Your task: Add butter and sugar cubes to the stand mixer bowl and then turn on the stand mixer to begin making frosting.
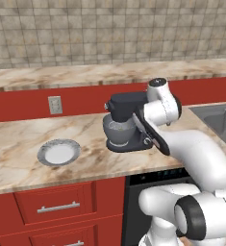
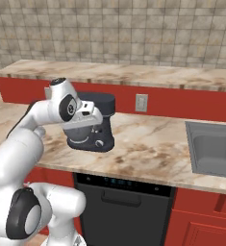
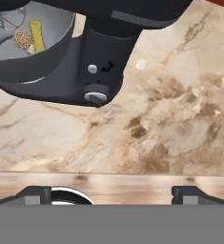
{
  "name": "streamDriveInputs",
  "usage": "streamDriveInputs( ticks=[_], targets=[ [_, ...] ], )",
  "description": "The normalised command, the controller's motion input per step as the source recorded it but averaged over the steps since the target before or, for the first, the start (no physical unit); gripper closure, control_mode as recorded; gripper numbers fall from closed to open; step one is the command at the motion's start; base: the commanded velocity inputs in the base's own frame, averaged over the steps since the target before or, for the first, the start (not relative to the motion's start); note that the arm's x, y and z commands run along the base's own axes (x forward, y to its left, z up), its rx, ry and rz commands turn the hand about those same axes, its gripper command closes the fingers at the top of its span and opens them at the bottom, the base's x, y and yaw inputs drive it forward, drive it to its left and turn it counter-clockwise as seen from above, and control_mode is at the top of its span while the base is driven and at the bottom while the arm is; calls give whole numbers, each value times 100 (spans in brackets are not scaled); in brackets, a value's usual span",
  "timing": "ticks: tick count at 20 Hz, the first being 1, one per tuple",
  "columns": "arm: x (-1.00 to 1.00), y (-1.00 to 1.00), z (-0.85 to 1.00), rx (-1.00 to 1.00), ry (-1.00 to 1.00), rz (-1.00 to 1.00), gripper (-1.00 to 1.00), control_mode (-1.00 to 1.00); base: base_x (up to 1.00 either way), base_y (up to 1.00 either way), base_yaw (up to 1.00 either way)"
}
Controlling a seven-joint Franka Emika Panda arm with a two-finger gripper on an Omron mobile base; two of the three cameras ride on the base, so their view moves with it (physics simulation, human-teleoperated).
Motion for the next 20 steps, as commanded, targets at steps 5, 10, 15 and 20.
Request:
streamDriveInputs(
  ticks=[5, 10, 15, 20],
  targets=[
    [0, -7, -61, -6, 2, 0, -100, -100, 0, 0, 0],
    [0, -5, -45, 0, 0, 5, -100, -100, 0, 0, 0],
    [7, -1, -38, 0, 0, 7, -100, -100, 0, 0, 0],
    [32, 0, -30, 0, 0, 6, -100, -100, 0, 0, 0]
  ],
)
